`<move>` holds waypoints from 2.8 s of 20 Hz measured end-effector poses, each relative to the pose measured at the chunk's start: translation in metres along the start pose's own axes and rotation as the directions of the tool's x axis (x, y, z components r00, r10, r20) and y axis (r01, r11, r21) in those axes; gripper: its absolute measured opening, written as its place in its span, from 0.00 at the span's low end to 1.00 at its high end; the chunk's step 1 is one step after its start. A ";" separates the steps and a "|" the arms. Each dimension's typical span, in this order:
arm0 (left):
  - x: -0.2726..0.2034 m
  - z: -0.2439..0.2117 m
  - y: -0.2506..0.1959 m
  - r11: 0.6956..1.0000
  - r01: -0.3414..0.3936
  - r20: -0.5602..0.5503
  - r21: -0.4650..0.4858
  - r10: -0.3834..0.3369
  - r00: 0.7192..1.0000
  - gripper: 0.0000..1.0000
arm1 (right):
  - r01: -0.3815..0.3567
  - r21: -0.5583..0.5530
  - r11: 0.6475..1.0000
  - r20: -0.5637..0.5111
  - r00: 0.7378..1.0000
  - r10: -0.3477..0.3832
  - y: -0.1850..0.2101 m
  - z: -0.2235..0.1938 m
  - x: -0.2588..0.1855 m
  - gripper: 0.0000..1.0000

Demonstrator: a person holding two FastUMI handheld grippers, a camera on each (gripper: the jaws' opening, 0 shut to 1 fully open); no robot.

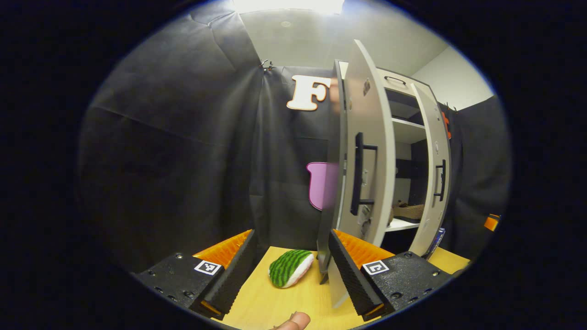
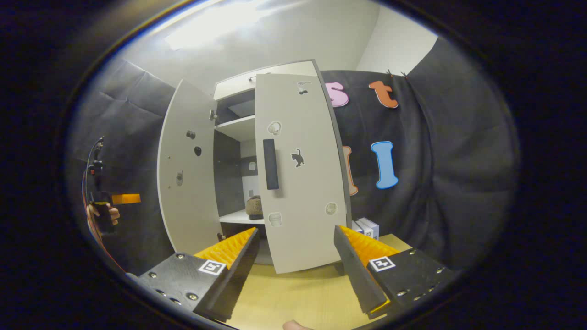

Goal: Grab one shoe with the right hand and put it into the shoe cabinet, grab the other shoe with the left hand and put it into the shoe cabinet; then close the right door with the right hand and the left door with the left hand.

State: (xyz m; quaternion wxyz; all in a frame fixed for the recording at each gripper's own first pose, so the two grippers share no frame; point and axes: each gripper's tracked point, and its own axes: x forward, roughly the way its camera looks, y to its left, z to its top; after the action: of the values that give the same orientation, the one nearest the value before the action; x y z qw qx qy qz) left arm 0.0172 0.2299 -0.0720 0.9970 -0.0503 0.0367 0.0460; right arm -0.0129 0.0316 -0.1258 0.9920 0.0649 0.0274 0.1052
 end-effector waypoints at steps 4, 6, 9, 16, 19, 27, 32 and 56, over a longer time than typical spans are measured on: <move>0.028 0.015 0.034 0.999 -0.042 -0.020 -0.017 0.042 0.999 0.96 | -0.001 0.002 1.000 0.016 1.000 0.001 -0.001 0.003 -0.010 0.98; 0.041 0.020 0.051 0.997 -0.072 -0.049 -0.024 0.070 0.996 0.96 | 0.002 0.006 1.000 0.030 1.000 -0.002 -0.003 0.006 -0.015 0.98; 0.060 0.032 0.054 0.995 -0.090 -0.056 -0.036 0.088 0.995 0.96 | 0.012 0.015 1.000 0.056 0.998 -0.013 -0.007 0.013 -0.018 0.98; 0.080 0.046 -0.005 1.000 0.003 -0.080 -0.015 -0.004 0.997 0.99 | 0.008 0.010 1.000 0.016 1.000 -0.008 -0.011 -0.002 -0.018 0.98; 0.091 0.045 -0.033 0.999 0.036 -0.106 -0.040 -0.040 0.994 0.96 | -0.010 0.019 1.000 0.021 1.000 0.010 -0.010 -0.002 -0.020 0.98; 0.090 0.039 -0.049 0.999 -0.035 -0.163 0.016 0.037 0.986 0.95 | -0.081 0.042 0.996 -0.006 0.997 0.082 -0.007 -0.016 -0.024 0.98; 0.086 0.038 -0.094 0.998 0.035 -0.163 0.042 -0.028 0.986 0.94 | -0.056 0.058 0.997 -0.005 0.998 0.056 -0.017 -0.020 -0.021 0.98; 0.099 -0.010 -0.243 0.977 0.165 -0.147 0.135 -0.145 0.978 0.96 | 0.065 0.131 0.989 -0.065 0.996 -0.057 -0.068 -0.049 -0.013 0.98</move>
State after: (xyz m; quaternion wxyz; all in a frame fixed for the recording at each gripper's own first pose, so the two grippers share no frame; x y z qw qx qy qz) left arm 0.1382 -0.0028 -0.0663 0.9937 0.0174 0.1042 -0.0382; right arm -0.0152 -0.0314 -0.1826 0.9869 0.1268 0.0664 0.0749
